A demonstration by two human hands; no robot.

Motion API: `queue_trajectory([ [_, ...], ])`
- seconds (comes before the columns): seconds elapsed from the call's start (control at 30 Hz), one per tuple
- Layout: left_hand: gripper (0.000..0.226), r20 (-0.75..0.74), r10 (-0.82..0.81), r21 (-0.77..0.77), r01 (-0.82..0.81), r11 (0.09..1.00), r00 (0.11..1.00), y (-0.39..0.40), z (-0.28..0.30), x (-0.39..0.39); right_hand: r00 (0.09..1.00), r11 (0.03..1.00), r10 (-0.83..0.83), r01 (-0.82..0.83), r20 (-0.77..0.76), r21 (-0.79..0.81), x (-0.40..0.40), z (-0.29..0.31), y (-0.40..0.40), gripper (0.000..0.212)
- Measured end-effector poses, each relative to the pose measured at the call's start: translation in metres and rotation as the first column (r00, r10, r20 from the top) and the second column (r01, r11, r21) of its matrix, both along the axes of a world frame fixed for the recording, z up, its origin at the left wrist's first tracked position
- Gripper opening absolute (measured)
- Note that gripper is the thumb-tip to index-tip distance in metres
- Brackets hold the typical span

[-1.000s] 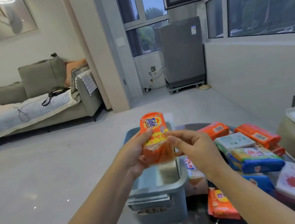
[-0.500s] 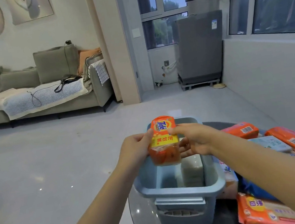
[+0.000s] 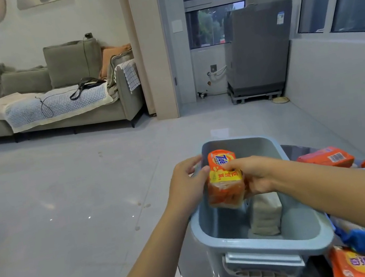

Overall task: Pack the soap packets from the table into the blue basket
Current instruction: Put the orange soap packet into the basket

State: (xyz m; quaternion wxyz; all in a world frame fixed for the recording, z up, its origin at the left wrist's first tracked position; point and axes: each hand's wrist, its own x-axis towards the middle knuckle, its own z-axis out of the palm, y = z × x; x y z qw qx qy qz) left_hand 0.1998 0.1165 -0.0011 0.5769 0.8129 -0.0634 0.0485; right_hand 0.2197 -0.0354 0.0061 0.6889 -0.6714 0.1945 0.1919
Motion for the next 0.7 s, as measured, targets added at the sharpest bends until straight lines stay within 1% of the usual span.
queue_trajectory([
  [0.07,0.048,-0.119,-0.034,-0.035,0.030,0.999,0.992,0.000,-0.003,0.004,1.000,1.000,0.022,-0.022,-0.013,-0.020,0.004,-0.005,0.005,0.035],
  [0.13,0.052,-0.163,-0.060,-0.033,0.056,0.998,0.985,0.001,-0.005,0.006,0.998,0.998,0.056,-0.058,-0.043,-0.039,0.007,-0.009,0.010,0.032],
  [0.3,0.051,-0.178,-0.093,-0.109,0.074,0.991,0.980,0.003,-0.009,0.008,0.992,0.991,0.081,-0.090,-0.094,-0.098,0.013,-0.019,0.014,0.029],
  [0.4,0.050,-0.186,-0.100,-0.115,0.079,0.990,0.977,0.004,-0.011,0.009,0.984,0.974,0.095,-0.124,-0.150,-0.192,0.017,-0.027,0.018,0.028],
  [0.47,0.050,-0.187,-0.101,-0.139,0.075,0.987,0.977,0.004,-0.012,0.008,0.979,0.949,0.093,-0.142,-0.181,-0.282,0.019,-0.028,0.023,0.018],
  [0.53,0.050,-0.185,-0.100,-0.140,0.075,0.987,0.978,0.004,-0.012,0.008,0.978,0.936,0.070,-0.133,-0.198,-0.326,0.020,-0.029,0.026,0.017],
  [0.7,0.049,-0.179,-0.088,-0.133,0.065,0.989,0.980,0.005,-0.014,0.008,0.981,0.981,-0.001,-0.036,-0.194,-0.189,0.025,-0.019,0.020,0.011],
])
